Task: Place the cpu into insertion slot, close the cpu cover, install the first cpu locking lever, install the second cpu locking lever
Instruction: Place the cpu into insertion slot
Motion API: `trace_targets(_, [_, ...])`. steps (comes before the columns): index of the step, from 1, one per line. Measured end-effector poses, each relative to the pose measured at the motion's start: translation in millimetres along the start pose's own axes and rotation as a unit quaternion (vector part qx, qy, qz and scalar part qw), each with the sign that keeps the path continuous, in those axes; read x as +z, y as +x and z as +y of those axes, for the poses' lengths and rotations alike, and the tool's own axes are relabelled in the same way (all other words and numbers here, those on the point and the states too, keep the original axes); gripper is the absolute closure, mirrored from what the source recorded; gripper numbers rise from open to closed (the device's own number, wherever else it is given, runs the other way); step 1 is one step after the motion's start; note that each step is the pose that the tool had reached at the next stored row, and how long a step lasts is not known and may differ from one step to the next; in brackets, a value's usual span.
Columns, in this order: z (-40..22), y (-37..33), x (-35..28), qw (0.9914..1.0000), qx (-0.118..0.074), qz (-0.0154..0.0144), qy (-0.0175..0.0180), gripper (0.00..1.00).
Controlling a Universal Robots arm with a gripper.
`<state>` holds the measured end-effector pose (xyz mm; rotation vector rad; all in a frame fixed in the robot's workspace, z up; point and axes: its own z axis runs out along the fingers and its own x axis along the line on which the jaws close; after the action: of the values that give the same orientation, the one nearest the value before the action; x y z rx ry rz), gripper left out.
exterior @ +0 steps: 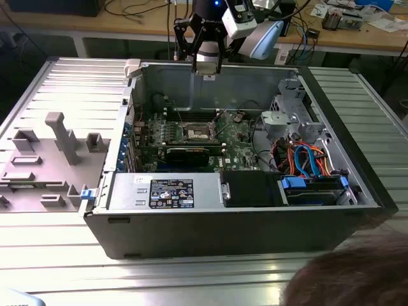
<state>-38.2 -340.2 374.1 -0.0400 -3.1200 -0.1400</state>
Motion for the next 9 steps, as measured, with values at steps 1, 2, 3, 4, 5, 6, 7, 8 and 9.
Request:
trace_targets(1, [-0.1,0.0,1.2,1.0,0.0,0.0,0.0,0.45])
trace_targets(2, [-0.1,0.0,1.3,1.0,0.0,0.0,0.0,0.45])
trace_targets(3, [-0.1,0.0,1.4,1.0,0.0,0.0,0.0,0.45])
trace_targets(4, [-0.1,0.0,1.7,1.0,0.0,0.0,0.0,0.45])
trace_targets(5, [-0.2,0.0,1.7,1.0,0.0,0.0,0.0,0.45])
trace_targets(6, [-0.3,0.0,2.9,1.0,0.0,0.0,0.0,0.45])
trace_targets(7, [-0.4,-0.1,4.6,1.0,0.0,0.0,0.0,0.45])
trace_targets(8, [-0.4,-0.1,4.7,1.0,0.0,0.0,0.0,0.45])
trace_targets(9, [-0.4,-0.1,4.9,1.0,0.0,0.0,0.0,0.45])
